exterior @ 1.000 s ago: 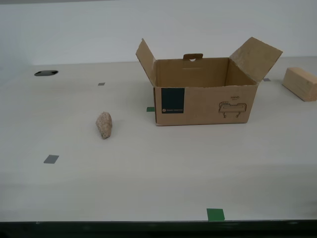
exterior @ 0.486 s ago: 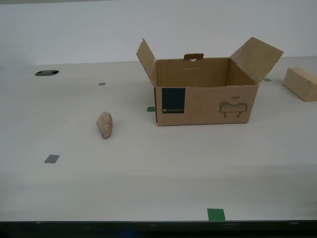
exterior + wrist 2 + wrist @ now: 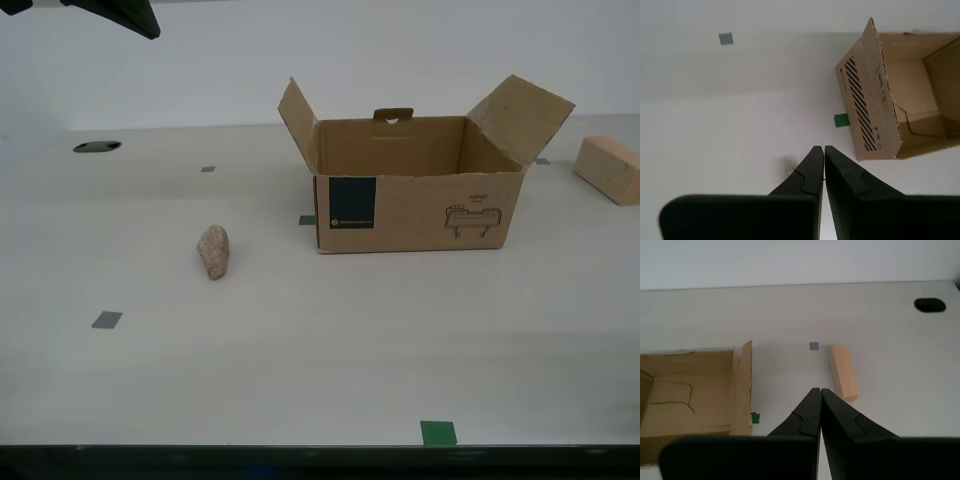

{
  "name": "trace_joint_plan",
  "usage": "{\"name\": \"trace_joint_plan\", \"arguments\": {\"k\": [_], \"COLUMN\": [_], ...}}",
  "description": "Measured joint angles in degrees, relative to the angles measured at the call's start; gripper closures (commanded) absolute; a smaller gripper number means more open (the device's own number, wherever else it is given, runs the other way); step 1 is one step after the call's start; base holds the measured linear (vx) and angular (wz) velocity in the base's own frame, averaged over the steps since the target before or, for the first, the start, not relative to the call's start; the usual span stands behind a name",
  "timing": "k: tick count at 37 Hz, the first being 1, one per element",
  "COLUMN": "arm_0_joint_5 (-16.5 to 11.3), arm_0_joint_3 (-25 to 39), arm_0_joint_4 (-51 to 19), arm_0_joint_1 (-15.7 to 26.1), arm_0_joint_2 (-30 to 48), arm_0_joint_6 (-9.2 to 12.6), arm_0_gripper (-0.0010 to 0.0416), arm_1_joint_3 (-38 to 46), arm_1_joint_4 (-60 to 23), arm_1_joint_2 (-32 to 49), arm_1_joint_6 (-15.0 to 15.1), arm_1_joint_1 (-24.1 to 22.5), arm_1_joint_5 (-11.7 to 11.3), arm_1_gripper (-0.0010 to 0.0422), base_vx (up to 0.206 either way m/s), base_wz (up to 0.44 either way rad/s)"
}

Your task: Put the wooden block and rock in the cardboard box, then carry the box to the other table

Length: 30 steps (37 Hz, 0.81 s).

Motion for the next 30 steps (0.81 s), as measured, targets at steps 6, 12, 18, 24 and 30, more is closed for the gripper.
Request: {"name": "trace_joint_plan", "arguments": {"k": [6, 12, 18, 24, 30], "arm_0_joint_5": [0.0, 0.0, 0.0, 0.0, 0.0], "arm_0_joint_3": [0.8, 0.7, 0.4, 0.4, 0.4], "arm_0_joint_4": [-1.2, -1.1, -1.0, -0.9, -0.6], "arm_0_joint_1": [-0.9, -0.9, -0.9, -0.8, -0.8], "arm_0_joint_2": [0.0, 0.0, -0.1, -0.1, -0.1], "arm_0_joint_6": [-0.2, -0.2, -0.2, -0.2, -0.2], "arm_0_gripper": [0.0406, 0.0406, 0.0406, 0.0406, 0.0406], "arm_1_joint_3": [1.8, 1.8, 1.8, 1.8, 1.8], "arm_1_joint_4": [-1.0, -0.6, -0.3, -0.2, -0.3], "arm_1_joint_2": [2.6, 2.6, 2.7, 2.6, 2.6], "arm_1_joint_6": [-1.5, -3.1, -3.2, -3.2, -3.2], "arm_1_joint_1": [-0.9, -1.0, -1.0, -1.0, -1.0], "arm_1_joint_5": [0.0, 0.0, 0.0, 0.0, 0.0], "arm_1_gripper": [0.0412, 0.0412, 0.0412, 0.0412, 0.0412], "base_vx": [0.0, 0.0, 0.0, 0.0, 0.0], "base_wz": [0.0, 0.0, 0.0, 0.0, 0.0]}}
